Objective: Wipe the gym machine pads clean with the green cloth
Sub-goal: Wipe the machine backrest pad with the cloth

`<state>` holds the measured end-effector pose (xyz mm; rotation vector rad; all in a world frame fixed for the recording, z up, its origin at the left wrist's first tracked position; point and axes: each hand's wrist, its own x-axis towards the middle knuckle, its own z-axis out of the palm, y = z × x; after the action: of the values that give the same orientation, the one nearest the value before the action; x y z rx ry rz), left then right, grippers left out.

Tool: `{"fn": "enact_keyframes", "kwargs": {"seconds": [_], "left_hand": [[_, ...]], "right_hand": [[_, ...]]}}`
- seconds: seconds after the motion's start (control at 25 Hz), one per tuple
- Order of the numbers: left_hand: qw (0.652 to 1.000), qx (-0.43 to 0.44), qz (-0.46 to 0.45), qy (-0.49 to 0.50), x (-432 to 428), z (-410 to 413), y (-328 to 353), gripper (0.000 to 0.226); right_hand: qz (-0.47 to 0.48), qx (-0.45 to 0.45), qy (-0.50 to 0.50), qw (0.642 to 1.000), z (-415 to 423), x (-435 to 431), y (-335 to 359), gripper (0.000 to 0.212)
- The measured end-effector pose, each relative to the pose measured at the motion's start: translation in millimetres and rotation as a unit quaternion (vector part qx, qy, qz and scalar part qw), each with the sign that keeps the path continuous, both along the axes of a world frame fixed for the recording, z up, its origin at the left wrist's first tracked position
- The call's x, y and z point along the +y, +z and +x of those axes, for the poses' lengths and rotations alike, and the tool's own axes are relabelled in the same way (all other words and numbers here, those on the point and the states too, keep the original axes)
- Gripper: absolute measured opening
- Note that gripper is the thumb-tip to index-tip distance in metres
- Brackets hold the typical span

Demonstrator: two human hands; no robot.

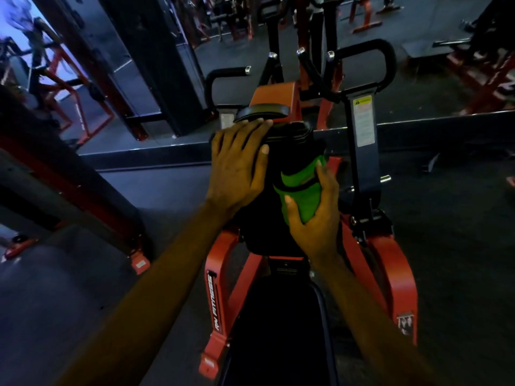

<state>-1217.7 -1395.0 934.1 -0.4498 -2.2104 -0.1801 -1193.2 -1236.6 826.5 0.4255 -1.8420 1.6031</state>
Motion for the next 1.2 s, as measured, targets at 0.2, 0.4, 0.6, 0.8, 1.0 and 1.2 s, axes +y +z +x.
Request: {"fn": "enact_keyframes", "kwargs": {"seconds": [0.2, 0.4, 0.6, 0.8, 1.0, 1.2], "left_hand": [[0.998, -0.009, -0.054, -0.006, 19.2, -1.4, 1.2, 0.047], [0.995, 0.022, -0.083, 0.042, 20.3, -8.1, -6.8, 0.048], [0.993, 0.051, -0.087, 0.054, 19.3, -14.4, -12.4, 0.047], [0.992, 0.056, -0.088, 0.069, 19.1, -15.2, -13.0, 0.047], [0.992, 0.064, -0.086, 0.068, 20.0, -14.5, -13.6, 0.048], [0.991, 0.082, -0.083, 0.068, 21.2, -14.9, -12.9, 0.047]], "right_hand": [[0.0, -0.03, 0.005, 1.0, 17.8, 3.5, -38.7, 0.069], [-0.045, -0.014, 0.03, 0.998, -5.0, 9.6, 13.6, 0.068], [-0.012, -0.05, 0.08, 0.996, 2.9, 24.8, -63.2, 0.069], [-0.018, -0.051, 0.077, 0.996, 2.1, 24.3, -64.2, 0.069], [0.001, -0.004, 0.059, 0.998, -15.4, 27.9, -6.9, 0.073], [0.03, -0.001, 0.058, 0.998, -3.8, 22.6, -51.3, 0.072]]}}
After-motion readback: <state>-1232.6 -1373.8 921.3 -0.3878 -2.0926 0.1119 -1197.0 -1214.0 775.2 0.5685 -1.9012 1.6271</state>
